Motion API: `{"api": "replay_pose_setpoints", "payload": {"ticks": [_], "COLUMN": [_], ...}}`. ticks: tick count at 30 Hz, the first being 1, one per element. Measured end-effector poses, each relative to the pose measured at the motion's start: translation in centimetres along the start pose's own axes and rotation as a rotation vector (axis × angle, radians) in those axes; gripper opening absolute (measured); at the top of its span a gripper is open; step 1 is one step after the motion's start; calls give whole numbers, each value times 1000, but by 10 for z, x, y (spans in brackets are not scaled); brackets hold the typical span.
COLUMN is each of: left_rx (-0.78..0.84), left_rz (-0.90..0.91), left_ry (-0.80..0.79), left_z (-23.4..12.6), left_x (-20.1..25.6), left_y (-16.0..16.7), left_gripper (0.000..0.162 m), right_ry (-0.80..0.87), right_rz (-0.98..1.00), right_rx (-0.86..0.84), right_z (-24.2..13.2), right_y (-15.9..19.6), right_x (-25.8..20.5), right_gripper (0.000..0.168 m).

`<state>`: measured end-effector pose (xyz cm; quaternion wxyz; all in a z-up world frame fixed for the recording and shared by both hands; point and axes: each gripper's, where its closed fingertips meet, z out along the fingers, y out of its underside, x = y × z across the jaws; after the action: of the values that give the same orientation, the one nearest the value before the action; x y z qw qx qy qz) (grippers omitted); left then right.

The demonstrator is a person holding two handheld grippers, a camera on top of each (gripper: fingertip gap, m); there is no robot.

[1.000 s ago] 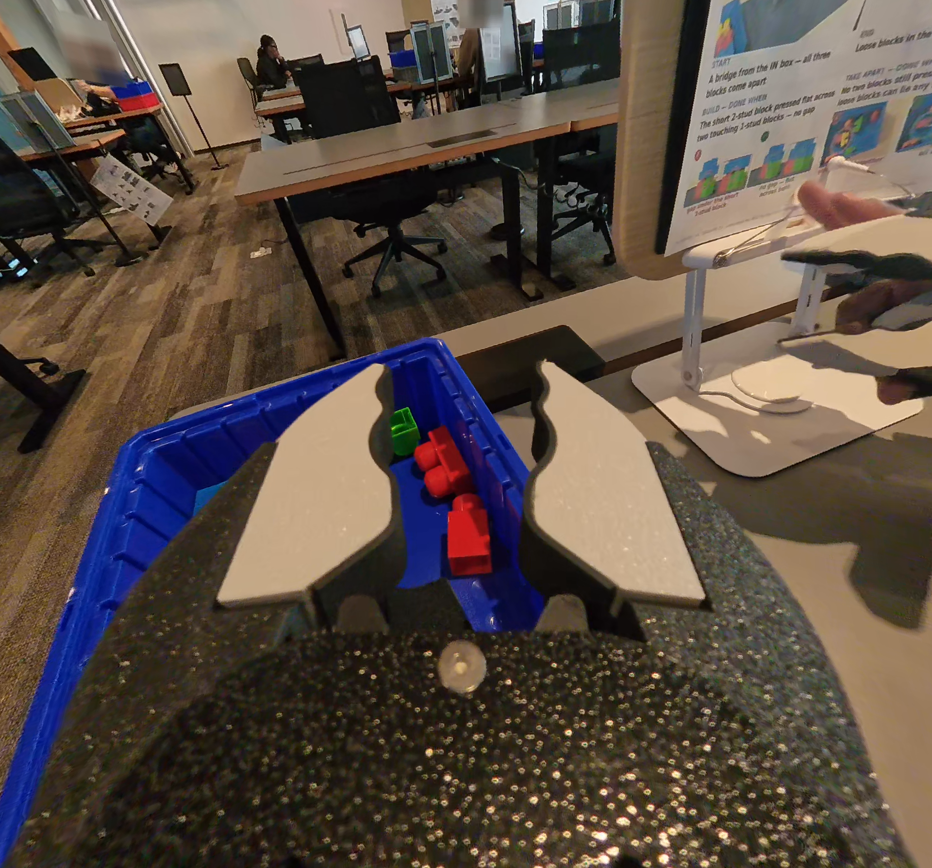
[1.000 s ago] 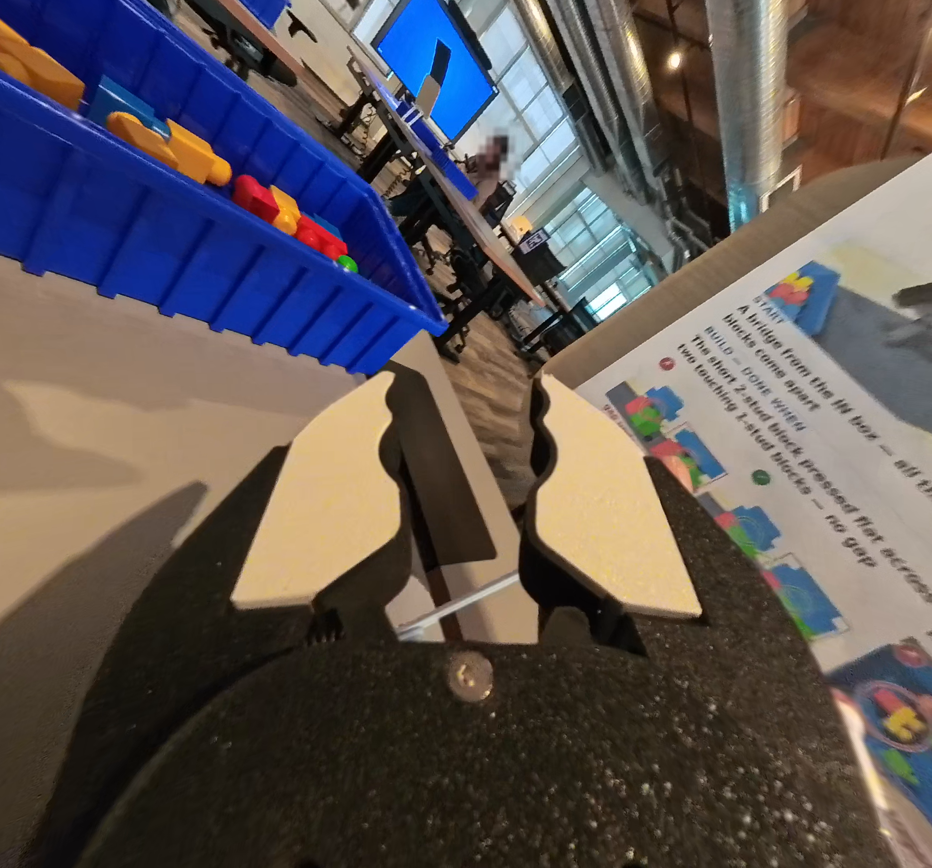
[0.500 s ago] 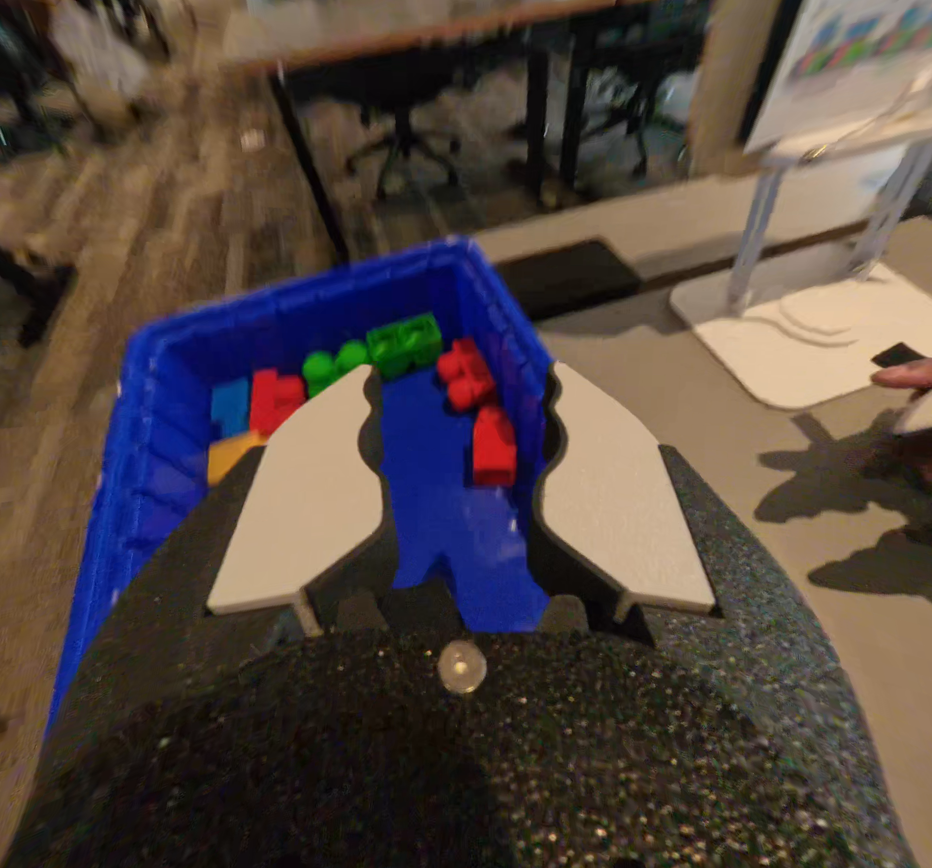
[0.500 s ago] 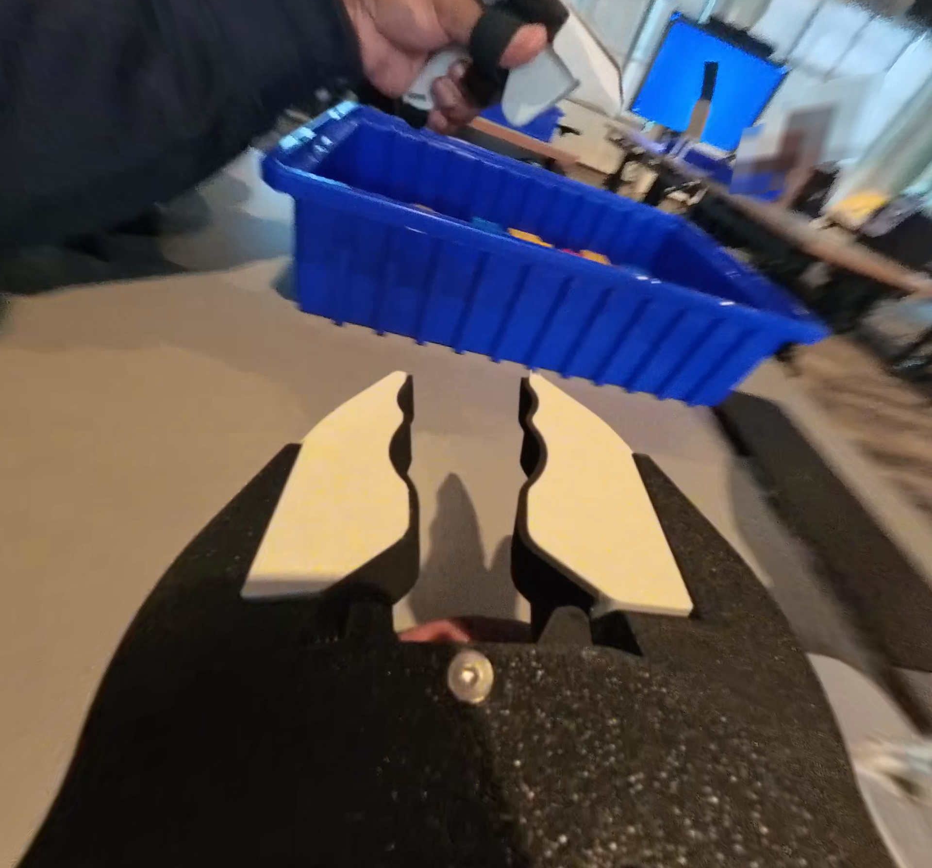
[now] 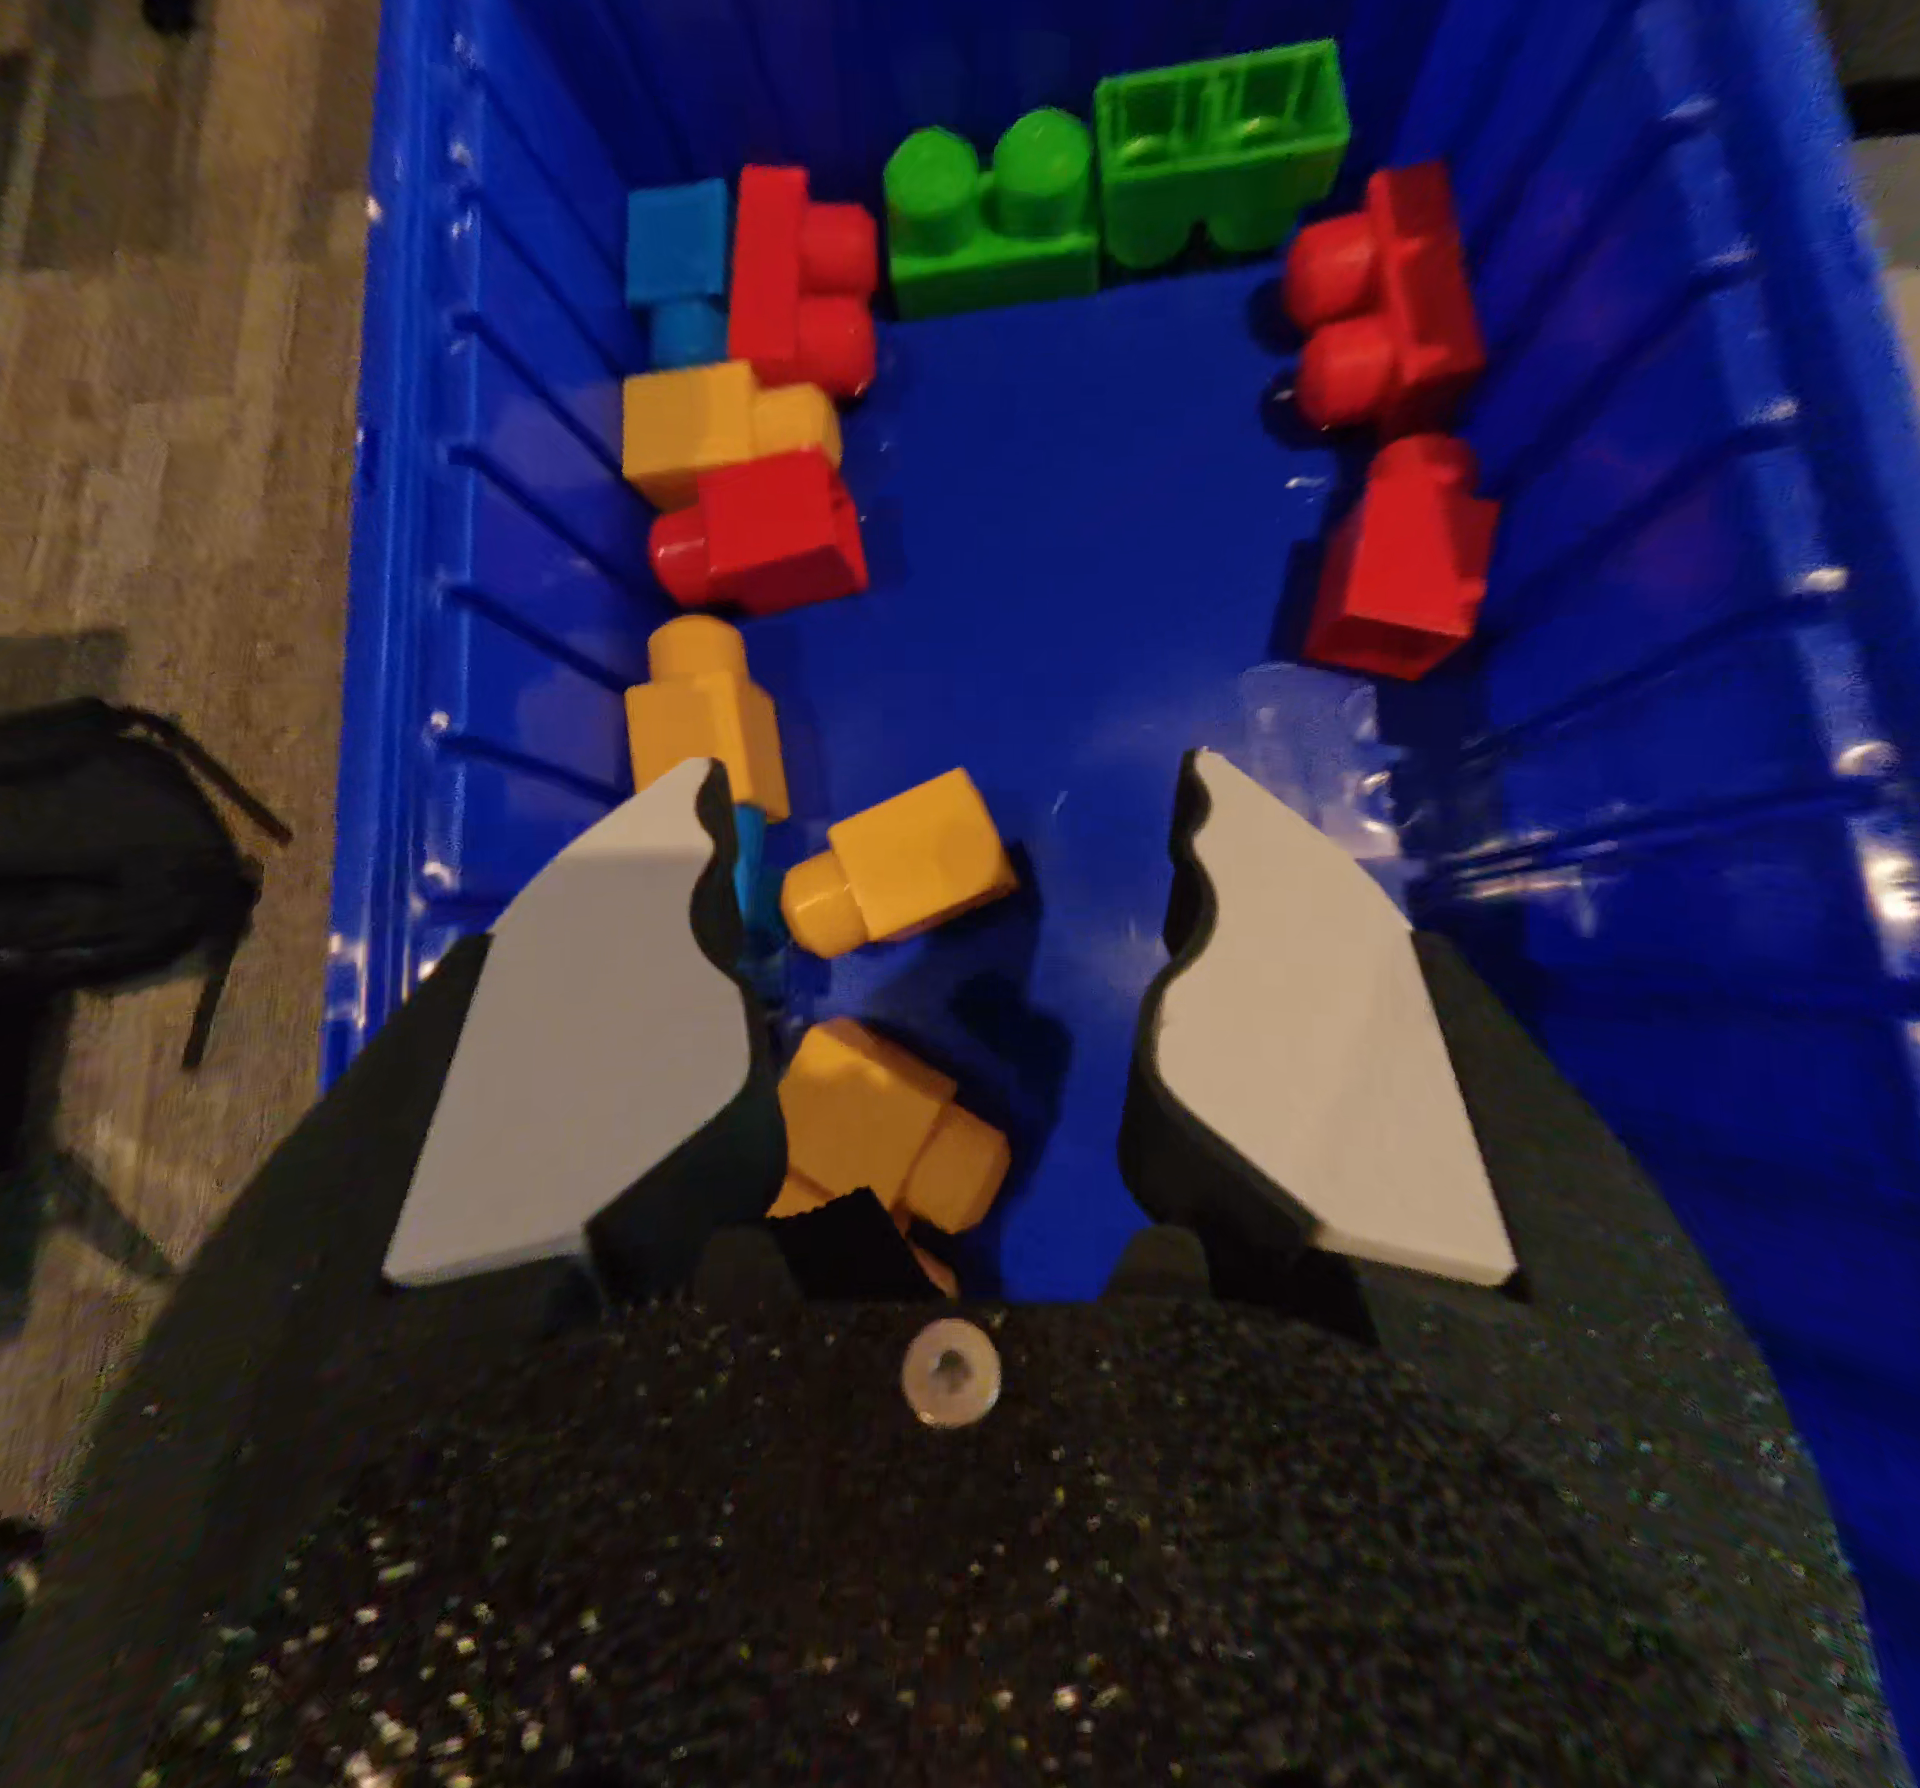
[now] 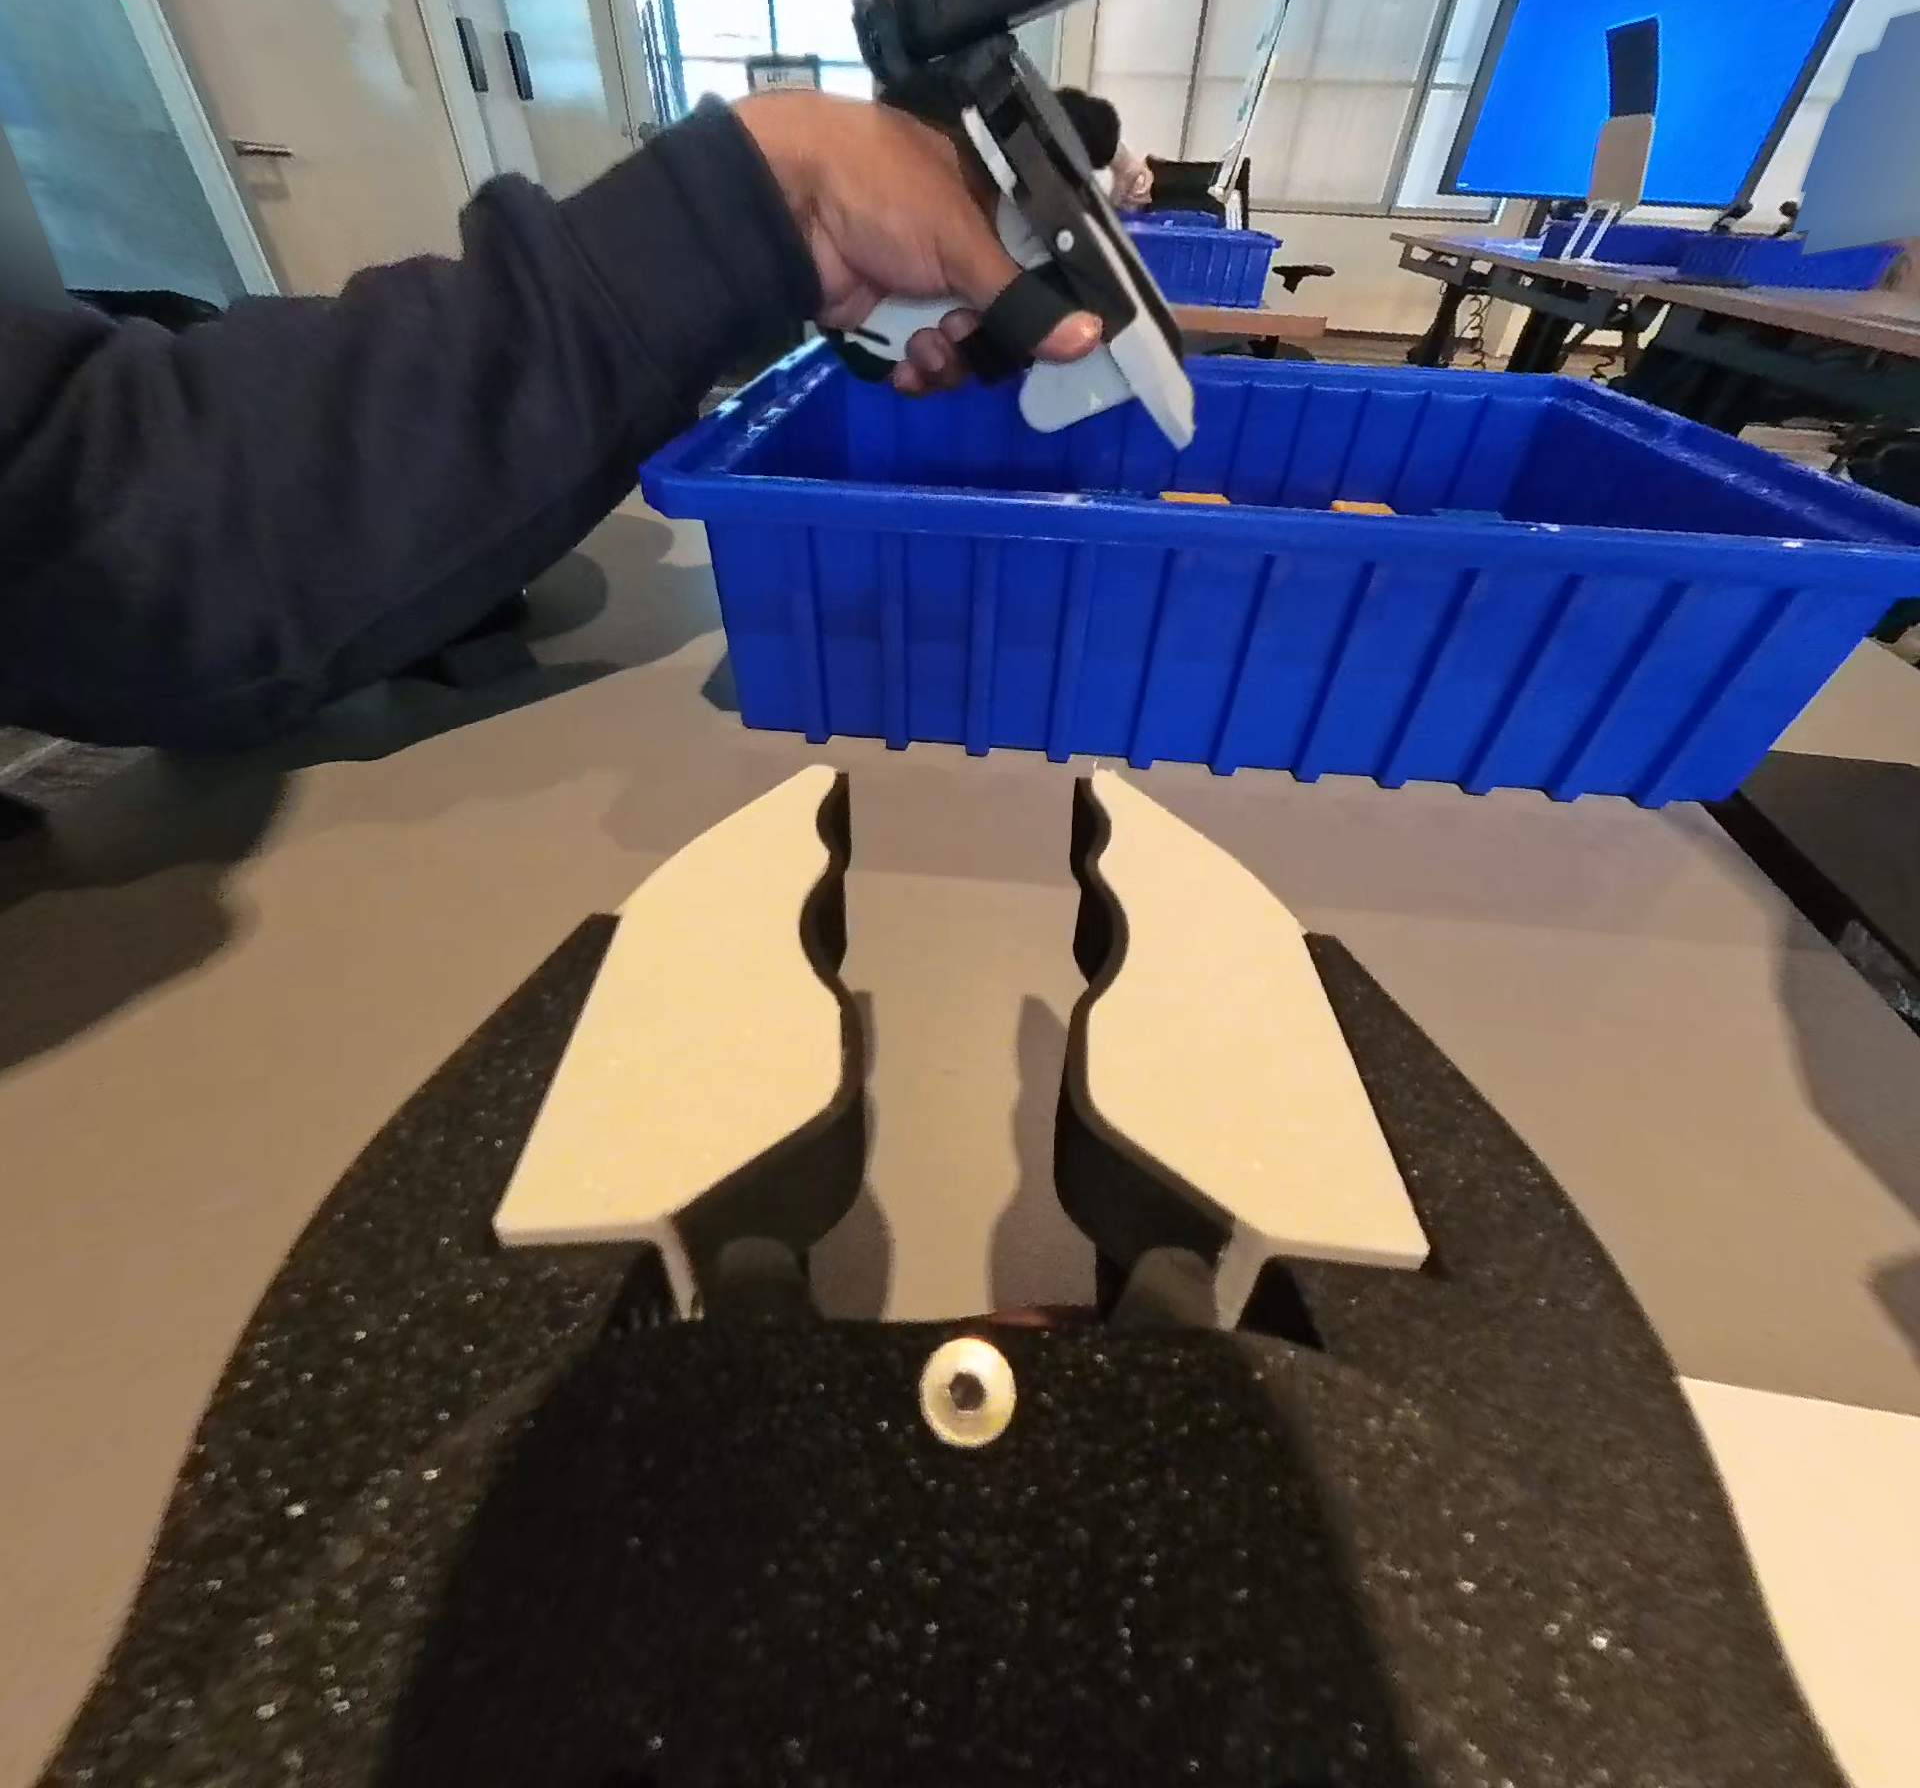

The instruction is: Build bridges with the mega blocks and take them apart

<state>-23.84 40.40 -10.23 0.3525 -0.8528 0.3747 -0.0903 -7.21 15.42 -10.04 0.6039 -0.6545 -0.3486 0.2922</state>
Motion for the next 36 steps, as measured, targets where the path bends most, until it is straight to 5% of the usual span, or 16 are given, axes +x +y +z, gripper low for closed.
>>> {"api": "replay_pose_setpoints", "payload": {"ticks": [9, 19, 28, 30, 36], "left_rx": [-359, -101, -273, -295, -234], "left_rz": [-3, -59, 59, 63, 76], "left_ry": [38, -25, 10, 25, -90], "left_z": [29, 15, 46, 47, 30], "left_x": [-6, -21, -2, 2, -16], "left_y": [76, 30, 64, 68, 55], "left_gripper": [77, 70, 84, 72, 70], "right_ry": [-19, -17, -19, -20, -20], "right_rz": [33, 39, 38, 38, 42], "right_rx": [3, 4, 2, 1, 4], "right_z": [0, 1, 1, 1, 1], "right_y": [0, 0, 0, 0, 0], "right_x": [1, 2, 1, 1, 1], "right_gripper": [41, 41, 41, 40, 40]}}
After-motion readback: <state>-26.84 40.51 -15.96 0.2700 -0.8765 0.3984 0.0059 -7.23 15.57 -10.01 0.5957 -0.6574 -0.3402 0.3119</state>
